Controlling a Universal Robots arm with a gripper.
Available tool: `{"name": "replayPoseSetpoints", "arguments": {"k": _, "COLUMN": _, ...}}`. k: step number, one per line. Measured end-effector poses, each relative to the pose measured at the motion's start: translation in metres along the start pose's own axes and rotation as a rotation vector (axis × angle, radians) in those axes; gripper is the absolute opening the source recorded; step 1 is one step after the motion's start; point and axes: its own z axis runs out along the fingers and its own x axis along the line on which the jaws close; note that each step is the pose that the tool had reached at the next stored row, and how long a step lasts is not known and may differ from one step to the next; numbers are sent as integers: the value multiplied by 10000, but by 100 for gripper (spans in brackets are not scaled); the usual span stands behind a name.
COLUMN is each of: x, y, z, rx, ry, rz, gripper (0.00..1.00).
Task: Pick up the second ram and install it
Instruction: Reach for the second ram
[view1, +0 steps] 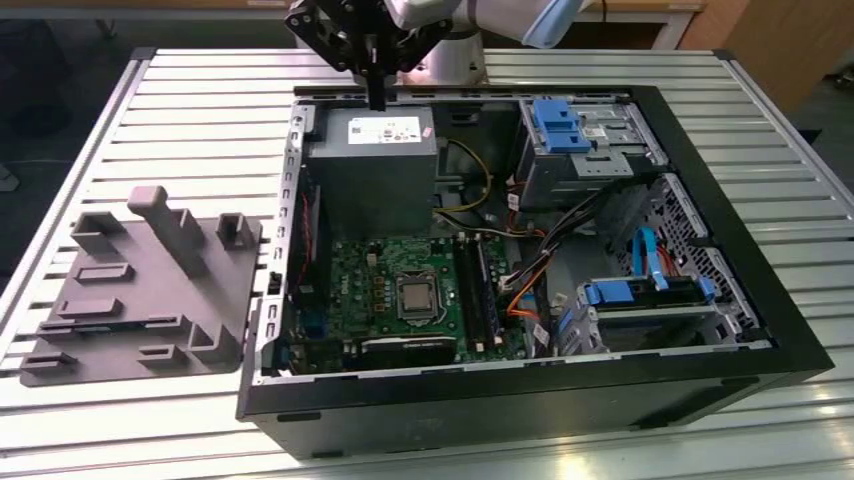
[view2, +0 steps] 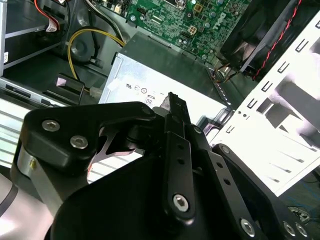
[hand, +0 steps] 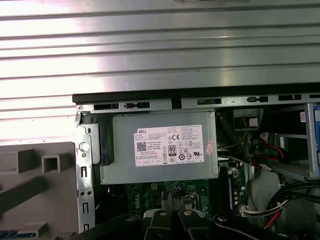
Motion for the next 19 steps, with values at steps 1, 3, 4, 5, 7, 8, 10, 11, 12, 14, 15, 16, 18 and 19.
{"name": "replayPoseSetpoints", "arguments": {"k": 1, "x": 6, "y": -1, "z": 0, "rx": 0, "ry": 0, "rz": 0, "gripper": 11}}
{"name": "replayPoseSetpoints", "arguments": {"k": 3, "x": 18, "y": -1, "z": 0, "rx": 0, "ry": 0, "rz": 0, "gripper": 11}}
{"name": "replayPoseSetpoints", "arguments": {"k": 4, "x": 22, "y": -2, "z": 0, "rx": 0, "ry": 0, "rz": 0, "gripper": 11}}
{"name": "replayPoseSetpoints", "arguments": {"k": 5, "x": 25, "y": -2, "z": -1, "rx": 0, "ry": 0, "rz": -1, "gripper": 11}}
{"name": "replayPoseSetpoints", "arguments": {"k": 7, "x": 32, "y": -2, "z": -1, "rx": 0, "ry": 0, "rz": -1, "gripper": 11}}
{"name": "replayPoseSetpoints", "arguments": {"k": 8, "x": 33, "y": -2, "z": -1, "rx": 0, "ry": 0, "rz": -1, "gripper": 11}}
{"name": "replayPoseSetpoints", "arguments": {"k": 10, "x": 44, "y": -3, "z": -1, "rx": 0, "ry": 0, "rz": 0, "gripper": 11}}
{"name": "replayPoseSetpoints", "arguments": {"k": 11, "x": 45, "y": -3, "z": -1, "rx": 0, "ry": 0, "rz": 0, "gripper": 11}}
{"name": "replayPoseSetpoints", "arguments": {"k": 12, "x": 47, "y": -4, "z": -1, "rx": 0, "ry": 0, "rz": 0, "gripper": 11}}
{"name": "replayPoseSetpoints", "arguments": {"k": 14, "x": 52, "y": -4, "z": -1, "rx": 0, "ry": 0, "rz": 0, "gripper": 11}}
{"name": "replayPoseSetpoints", "arguments": {"k": 15, "x": 55, "y": -4, "z": -2, "rx": 0, "ry": 0, "rz": 0, "gripper": 11}}
{"name": "replayPoseSetpoints", "arguments": {"k": 16, "x": 57, "y": -4, "z": -2, "rx": 0, "ry": 0, "rz": -1, "gripper": 11}}
{"name": "replayPoseSetpoints", "arguments": {"k": 18, "x": 61, "y": -5, "z": -2, "rx": 0, "ry": 0, "rz": 0, "gripper": 11}}
{"name": "replayPoseSetpoints", "arguments": {"k": 19, "x": 63, "y": -5, "z": -2, "rx": 0, "ry": 0, "rz": 0, "gripper": 11}}
